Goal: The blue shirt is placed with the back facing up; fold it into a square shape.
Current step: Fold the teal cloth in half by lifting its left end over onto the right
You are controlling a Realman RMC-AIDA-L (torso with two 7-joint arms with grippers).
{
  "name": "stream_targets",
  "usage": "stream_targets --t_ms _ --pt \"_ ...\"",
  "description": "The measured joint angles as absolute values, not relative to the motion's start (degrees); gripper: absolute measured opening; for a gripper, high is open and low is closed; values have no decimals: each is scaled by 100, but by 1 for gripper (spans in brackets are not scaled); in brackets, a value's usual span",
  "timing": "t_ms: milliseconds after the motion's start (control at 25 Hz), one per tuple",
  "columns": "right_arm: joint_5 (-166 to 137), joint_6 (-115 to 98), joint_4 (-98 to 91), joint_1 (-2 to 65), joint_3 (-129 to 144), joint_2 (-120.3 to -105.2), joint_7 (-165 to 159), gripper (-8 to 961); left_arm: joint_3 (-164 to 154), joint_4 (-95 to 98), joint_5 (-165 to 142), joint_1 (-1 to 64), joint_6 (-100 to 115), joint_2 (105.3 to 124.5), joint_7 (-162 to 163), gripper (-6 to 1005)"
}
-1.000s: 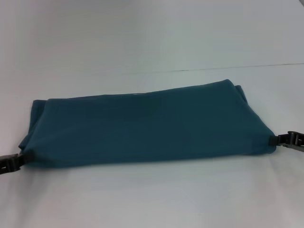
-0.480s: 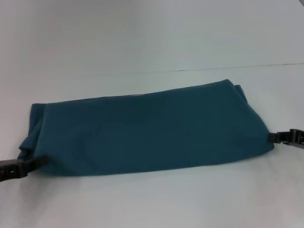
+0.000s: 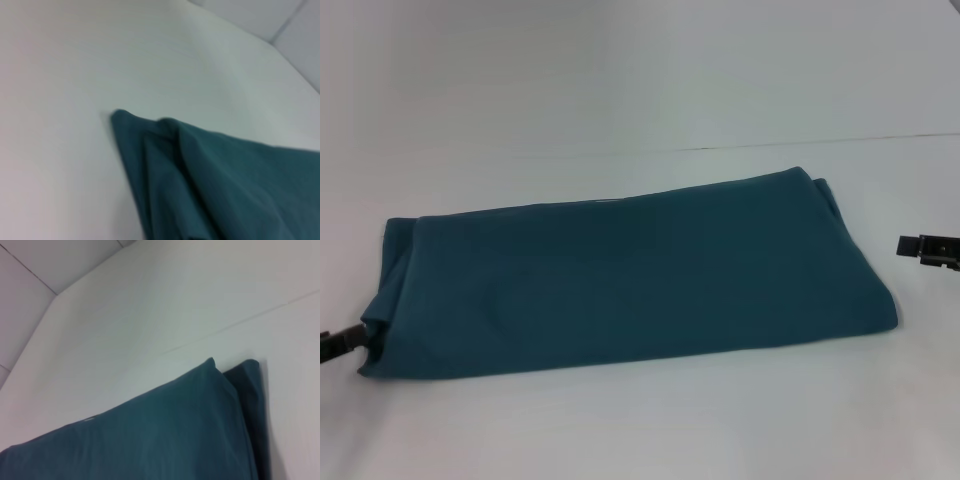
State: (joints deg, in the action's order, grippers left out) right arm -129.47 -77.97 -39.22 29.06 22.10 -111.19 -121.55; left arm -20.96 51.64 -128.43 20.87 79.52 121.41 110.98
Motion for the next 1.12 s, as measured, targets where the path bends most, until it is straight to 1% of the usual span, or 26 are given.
stream_targets --t_ms 40,120,240,360,480,840,1120 --pt "-12946 -7797 -3922 2923 2200 -11119 -12153 332 -2041 5170 -12801 2081 7970 12144 11089 400" --pt "-12945 -7797 -3923 2957 2197 -11118 -12149 579 -1989 5172 -12737 2080 8021 12146 11080 496" --pt "-12905 -7795 -3925 2994 2195 -11117 -12134 610 -1986 5158 -12708 2115 8100 12147 11084 641" --pt "-12818 -7778 -3927 3000 2197 -11117 -12116 640 -2047 5109 -12708 2166 8113 12147 11073 706" --pt "-12789 -7746 -3929 3016 2196 -11117 -12103 640 -2169 5048 -12713 2215 8078 12147 11051 770" --pt "-12743 -7665 -3899 3050 2225 -11142 -12026 641 -2429 4800 -12762 2353 7789 12139 10995 770" --pt "-12743 -7660 -3883 3073 2232 -11162 -12027 641 -2395 4921 -12764 2209 7809 12137 11057 767"
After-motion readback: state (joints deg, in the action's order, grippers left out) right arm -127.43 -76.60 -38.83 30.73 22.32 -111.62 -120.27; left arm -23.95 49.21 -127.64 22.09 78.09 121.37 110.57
